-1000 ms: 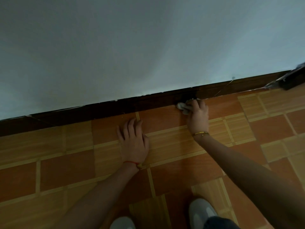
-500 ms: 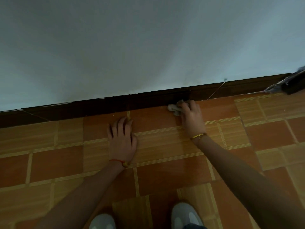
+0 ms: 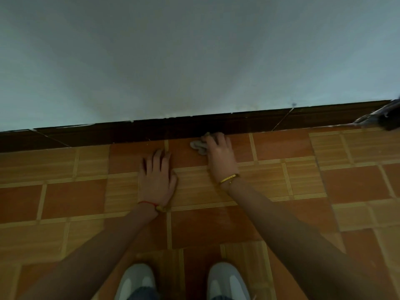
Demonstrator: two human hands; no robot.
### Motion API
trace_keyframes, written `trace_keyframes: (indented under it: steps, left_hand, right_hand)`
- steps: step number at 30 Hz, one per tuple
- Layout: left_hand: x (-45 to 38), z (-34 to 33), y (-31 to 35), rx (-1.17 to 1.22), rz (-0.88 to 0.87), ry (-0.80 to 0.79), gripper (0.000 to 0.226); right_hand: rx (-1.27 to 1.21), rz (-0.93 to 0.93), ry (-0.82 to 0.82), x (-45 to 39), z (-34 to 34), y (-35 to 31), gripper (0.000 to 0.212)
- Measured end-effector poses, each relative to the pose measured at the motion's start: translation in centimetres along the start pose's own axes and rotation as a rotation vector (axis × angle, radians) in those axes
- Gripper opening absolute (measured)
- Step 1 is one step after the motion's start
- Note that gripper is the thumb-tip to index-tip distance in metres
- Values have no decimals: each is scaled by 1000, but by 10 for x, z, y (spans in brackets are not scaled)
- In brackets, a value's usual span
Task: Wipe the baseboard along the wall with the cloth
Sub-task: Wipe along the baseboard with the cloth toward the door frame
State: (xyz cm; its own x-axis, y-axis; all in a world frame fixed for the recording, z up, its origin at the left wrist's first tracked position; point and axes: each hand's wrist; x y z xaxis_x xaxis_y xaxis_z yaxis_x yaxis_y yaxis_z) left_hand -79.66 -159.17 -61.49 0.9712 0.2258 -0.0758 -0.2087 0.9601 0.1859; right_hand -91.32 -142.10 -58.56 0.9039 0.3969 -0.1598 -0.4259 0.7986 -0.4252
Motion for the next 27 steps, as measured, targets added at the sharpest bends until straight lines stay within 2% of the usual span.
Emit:
trace_keyframes:
  steps: [4, 9, 12, 18, 22, 24, 27]
  left_hand:
    - [4, 9, 10, 10, 47, -34, 55]
    - [1, 3, 26, 74, 39, -42, 55]
    - [1, -5, 28, 79, 25, -24, 53]
    - [2, -9, 27, 114, 21, 37, 52]
    - [3, -9, 26, 132, 19, 70, 51]
    - [3, -9, 25, 132, 11, 64, 51]
    - [3, -9, 25, 134, 8, 68, 50]
  right_hand:
    - [-3, -6, 14, 1, 16, 29, 46]
    - [3, -237, 156, 8, 48, 87, 42]
    - [-62, -358, 218, 8, 55, 96, 39]
    - [-173, -216, 186, 11, 36, 57, 34]
    - [-164, -212, 179, 9, 31, 52, 37]
    - [-154, -291, 229, 8, 37, 61, 38]
    - [-233, -598, 430, 2, 53, 74, 34]
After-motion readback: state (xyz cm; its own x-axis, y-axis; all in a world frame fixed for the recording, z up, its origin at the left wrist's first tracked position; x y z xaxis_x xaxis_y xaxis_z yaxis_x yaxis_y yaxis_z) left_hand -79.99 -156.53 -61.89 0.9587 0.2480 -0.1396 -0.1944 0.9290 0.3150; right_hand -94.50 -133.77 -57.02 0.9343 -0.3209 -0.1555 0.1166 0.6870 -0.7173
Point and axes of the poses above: each hand's wrist, its own x-axis away from the middle knuckle, its own z-axis out of the back of the hand, y = z × x, and after that the axes turned 3 degrees about y, right-handed
